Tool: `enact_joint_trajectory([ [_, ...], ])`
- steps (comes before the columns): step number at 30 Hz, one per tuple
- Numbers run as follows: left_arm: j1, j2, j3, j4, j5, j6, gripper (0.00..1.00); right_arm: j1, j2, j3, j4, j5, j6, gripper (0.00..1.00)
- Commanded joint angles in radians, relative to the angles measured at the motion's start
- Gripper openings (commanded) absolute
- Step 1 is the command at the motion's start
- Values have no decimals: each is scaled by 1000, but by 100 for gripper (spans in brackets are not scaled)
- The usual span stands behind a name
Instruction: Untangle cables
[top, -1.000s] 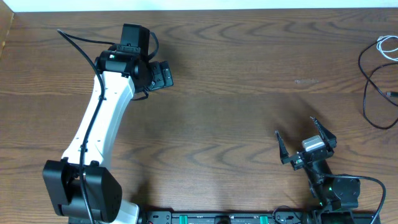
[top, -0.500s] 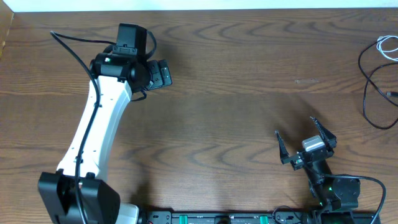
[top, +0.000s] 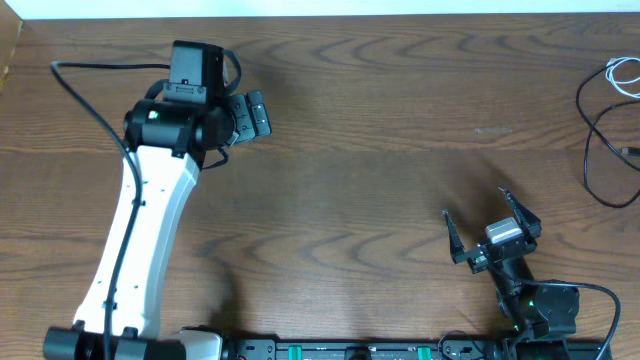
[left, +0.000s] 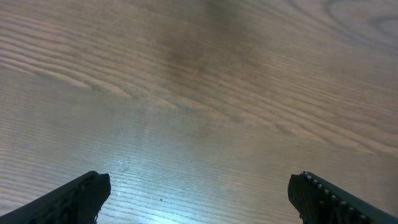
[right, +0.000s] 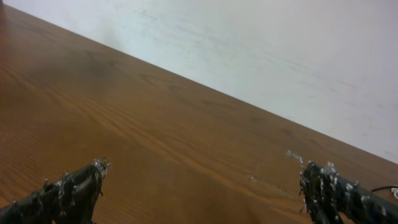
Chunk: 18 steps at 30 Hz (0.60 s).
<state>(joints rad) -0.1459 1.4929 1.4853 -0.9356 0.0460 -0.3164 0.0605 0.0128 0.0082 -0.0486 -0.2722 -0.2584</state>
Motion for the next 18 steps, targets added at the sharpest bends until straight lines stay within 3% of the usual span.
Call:
enact_joint_trajectory([
  [1,2,-48,-2,-2,-10,8,97,-5,-8,-3,-4,5,-8,99],
  [18,2,-202,-60,-2,-10,8,97,-5,-8,-3,-4,5,-8,99],
])
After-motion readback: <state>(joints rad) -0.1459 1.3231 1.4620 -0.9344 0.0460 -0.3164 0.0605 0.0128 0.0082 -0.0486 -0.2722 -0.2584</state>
